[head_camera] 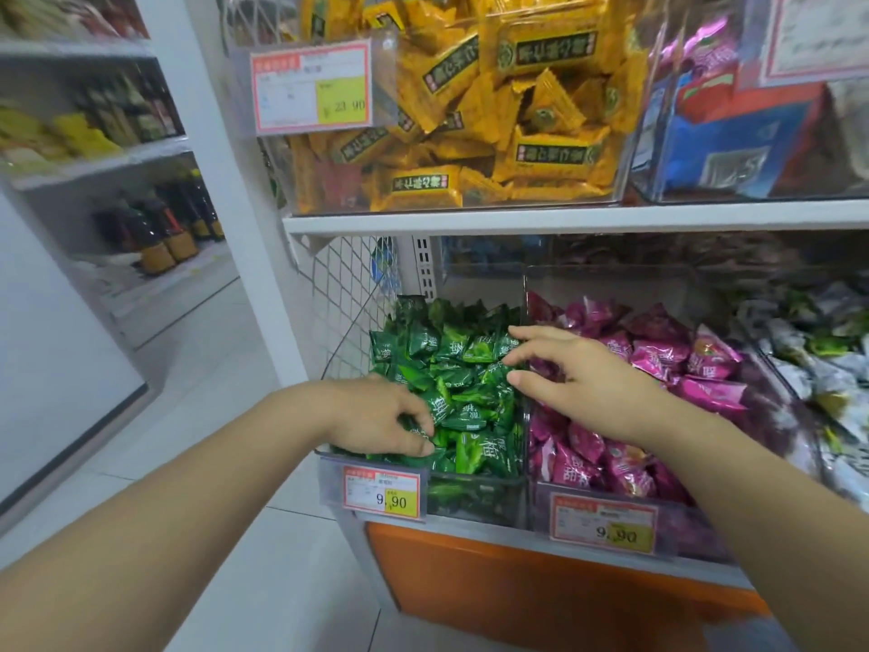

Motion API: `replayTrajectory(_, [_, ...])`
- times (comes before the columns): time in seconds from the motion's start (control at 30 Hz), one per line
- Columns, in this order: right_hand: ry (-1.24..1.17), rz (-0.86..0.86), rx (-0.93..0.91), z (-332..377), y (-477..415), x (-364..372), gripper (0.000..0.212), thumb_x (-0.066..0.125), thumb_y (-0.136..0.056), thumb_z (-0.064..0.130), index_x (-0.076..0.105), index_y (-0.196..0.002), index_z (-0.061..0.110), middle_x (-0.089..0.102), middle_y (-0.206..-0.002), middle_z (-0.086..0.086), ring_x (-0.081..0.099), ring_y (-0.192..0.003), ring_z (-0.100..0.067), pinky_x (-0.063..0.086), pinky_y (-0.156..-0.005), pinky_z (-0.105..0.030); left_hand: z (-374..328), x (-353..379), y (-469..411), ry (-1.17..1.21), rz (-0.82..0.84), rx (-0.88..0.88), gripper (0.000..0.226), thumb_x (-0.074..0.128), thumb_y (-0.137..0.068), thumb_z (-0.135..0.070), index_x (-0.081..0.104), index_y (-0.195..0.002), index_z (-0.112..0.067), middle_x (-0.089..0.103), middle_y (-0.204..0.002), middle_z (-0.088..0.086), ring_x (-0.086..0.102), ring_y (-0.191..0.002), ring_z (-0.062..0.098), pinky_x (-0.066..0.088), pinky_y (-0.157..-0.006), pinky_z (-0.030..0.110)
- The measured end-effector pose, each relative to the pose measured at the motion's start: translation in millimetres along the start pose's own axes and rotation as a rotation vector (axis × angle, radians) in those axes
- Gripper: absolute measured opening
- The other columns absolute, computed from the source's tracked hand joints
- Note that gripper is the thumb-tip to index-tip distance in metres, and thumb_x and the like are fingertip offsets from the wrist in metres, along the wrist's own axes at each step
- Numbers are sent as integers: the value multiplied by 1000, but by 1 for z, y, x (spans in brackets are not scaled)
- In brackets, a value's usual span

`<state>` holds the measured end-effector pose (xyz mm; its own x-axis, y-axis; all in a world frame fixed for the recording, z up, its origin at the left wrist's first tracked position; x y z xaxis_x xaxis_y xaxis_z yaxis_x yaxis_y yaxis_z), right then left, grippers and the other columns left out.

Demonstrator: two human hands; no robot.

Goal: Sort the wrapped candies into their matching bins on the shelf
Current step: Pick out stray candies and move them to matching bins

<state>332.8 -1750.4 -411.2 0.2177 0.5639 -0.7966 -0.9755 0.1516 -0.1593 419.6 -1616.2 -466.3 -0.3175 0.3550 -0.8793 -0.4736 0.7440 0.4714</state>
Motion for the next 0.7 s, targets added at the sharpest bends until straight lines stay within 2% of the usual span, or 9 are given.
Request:
replayTrajectory(0.07, [7, 4, -3, 0, 0, 0, 24, 53, -92, 39, 62, -114, 32, 33, -148, 18, 32, -121, 7, 22, -98, -15, -1, -2, 7, 36, 9, 2, 37, 52, -92, -48, 52, -127, -37, 52, -131, -5, 45, -119, 14, 38, -101, 28])
replayTrajectory(0.13, [14, 7, -3, 0, 0, 0, 24, 53, -92, 39, 62, -114, 34, 33, -147, 19, 31, -121, 7, 22, -98, -16, 0, -5, 14, 70, 42, -14, 34, 52, -94, -43, 52, -127, -37, 57, -119, -10, 53, -100, 6, 42, -86, 18])
replayTrajectory(0.2, [8, 5, -4, 0, -1, 0, 23, 53, -92, 39, 62, -113, 34, 33, -147, 19, 32, -125, 5, 21, -99, -15, 6, -15, 16, 122, 29, -30, 31, 53, -94, -38, 54, -125, -36, 60, -115, -13, 55, -97, 3, 42, -84, 15])
replayTrajectory(0.33, [2, 5, -4, -1, -3, 0, 22, 55, -91, 38, 63, -111, 33, 36, -146, 18, 35, -122, 5, 25, -97, -16, 20, -49, -1, 258, -277, -44, 31, 55, -95, -31, 55, -126, -29, 52, -134, -2, 52, -116, 15, 40, -98, 26])
replayTrajectory(0.43, [-4, 4, 3, -1, -3, -1, 24, 56, -91, 38, 64, -112, 32, 37, -144, 18, 37, -118, 5, 27, -95, -17, 18, -63, -26, 241, -494, -47, 56, 55, -93, -37, 34, -144, -28, 32, -150, 8, 33, -136, 27, 28, -113, 40])
replayTrajectory(0.5, [-7, 5, 8, -1, -4, -1, 24, 56, -91, 38, 64, -112, 31, 37, -144, 19, 39, -119, 3, 28, -95, -17, 13, -74, -44, 187, -592, -46, 63, 53, -92, -43, 25, -148, -32, 25, -155, 9, 21, -141, 33, 22, -115, 49])
replayTrajectory(0.57, [-7, 3, 9, -2, -5, -2, 24, 56, -91, 38, 65, -112, 31, 37, -144, 19, 38, -121, 3, 27, -95, -17, 15, -79, -66, 138, -595, -74, 64, 49, -92, -51, 22, -148, -36, 17, -158, 6, 10, -144, 34, 16, -116, 53])
replayTrajectory(0.7, [-31, -5, 2, -3, -5, -1, 21, 57, -90, 38, 65, -110, 34, 38, -142, 21, 38, -122, 4, 27, -96, -16, 18, -66, -100, 105, -414, -137, 67, 44, -85, -68, 24, -145, -46, 10, -159, 4, -2, -145, 37, 11, -115, 56])
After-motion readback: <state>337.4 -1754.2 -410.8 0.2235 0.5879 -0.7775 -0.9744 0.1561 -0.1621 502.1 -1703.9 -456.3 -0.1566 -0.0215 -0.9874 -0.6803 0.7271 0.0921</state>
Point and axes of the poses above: each hand's wrist, its own y-axis away from the middle knuckle, its own x-axis out of the palm, z = x × y, the point moved 10 cm from there along -y, towards the middle knuckle
